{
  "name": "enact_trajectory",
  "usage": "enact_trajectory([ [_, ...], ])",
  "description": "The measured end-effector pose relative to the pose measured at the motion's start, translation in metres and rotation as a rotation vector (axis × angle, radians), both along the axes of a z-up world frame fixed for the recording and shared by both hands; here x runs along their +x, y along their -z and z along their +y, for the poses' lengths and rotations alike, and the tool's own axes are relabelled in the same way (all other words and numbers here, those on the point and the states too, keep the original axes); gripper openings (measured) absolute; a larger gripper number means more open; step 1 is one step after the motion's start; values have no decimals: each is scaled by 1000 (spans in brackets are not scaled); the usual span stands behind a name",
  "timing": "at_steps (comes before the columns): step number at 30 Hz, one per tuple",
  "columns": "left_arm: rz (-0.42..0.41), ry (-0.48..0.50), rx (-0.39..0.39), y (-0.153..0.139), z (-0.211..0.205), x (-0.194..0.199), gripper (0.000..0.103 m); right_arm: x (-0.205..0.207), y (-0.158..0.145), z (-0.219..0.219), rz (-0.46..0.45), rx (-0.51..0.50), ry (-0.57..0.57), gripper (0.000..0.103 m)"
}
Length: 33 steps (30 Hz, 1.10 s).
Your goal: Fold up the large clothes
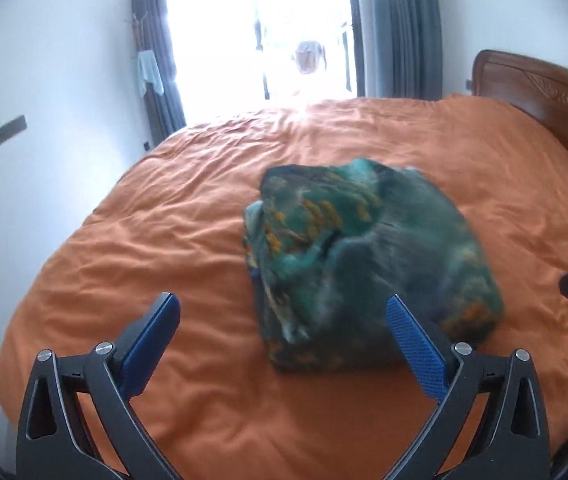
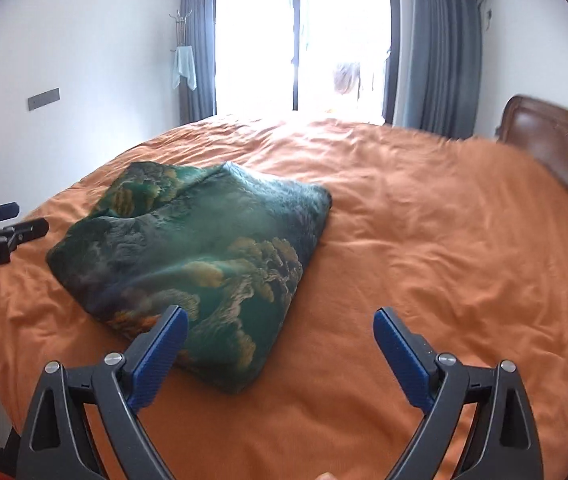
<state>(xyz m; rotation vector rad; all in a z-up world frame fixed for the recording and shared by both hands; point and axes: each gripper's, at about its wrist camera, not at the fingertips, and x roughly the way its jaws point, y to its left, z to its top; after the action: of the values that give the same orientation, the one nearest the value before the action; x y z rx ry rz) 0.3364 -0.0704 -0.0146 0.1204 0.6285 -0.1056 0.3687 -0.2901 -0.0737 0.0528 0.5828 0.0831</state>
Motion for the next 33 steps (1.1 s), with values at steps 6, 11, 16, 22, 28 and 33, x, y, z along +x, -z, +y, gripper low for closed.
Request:
enact_trajectory([
  [6, -15, 8, -60, -3, -14, -52, 103, -64, -13, 8, -9, 54, 72, 96],
  [11, -65, -53, 11, -7, -19, -81, 103, -99, -8, 11, 31, 82, 119, 96],
  [16, -5, -16, -13, -6, -19, -88, 103, -119, -2, 16, 68, 26, 170, 102],
  [22, 81, -16, -115, -6, -2, -90, 103, -133, -16, 19, 77, 32, 199, 102],
  [28, 101, -20, -82, -6, -6, -93, 103, -139, -30, 30, 76, 30, 182, 102],
  [33, 86, -49, -35, -8, -13, -97, 103, -141, -36, 37, 71, 3, 189, 102],
])
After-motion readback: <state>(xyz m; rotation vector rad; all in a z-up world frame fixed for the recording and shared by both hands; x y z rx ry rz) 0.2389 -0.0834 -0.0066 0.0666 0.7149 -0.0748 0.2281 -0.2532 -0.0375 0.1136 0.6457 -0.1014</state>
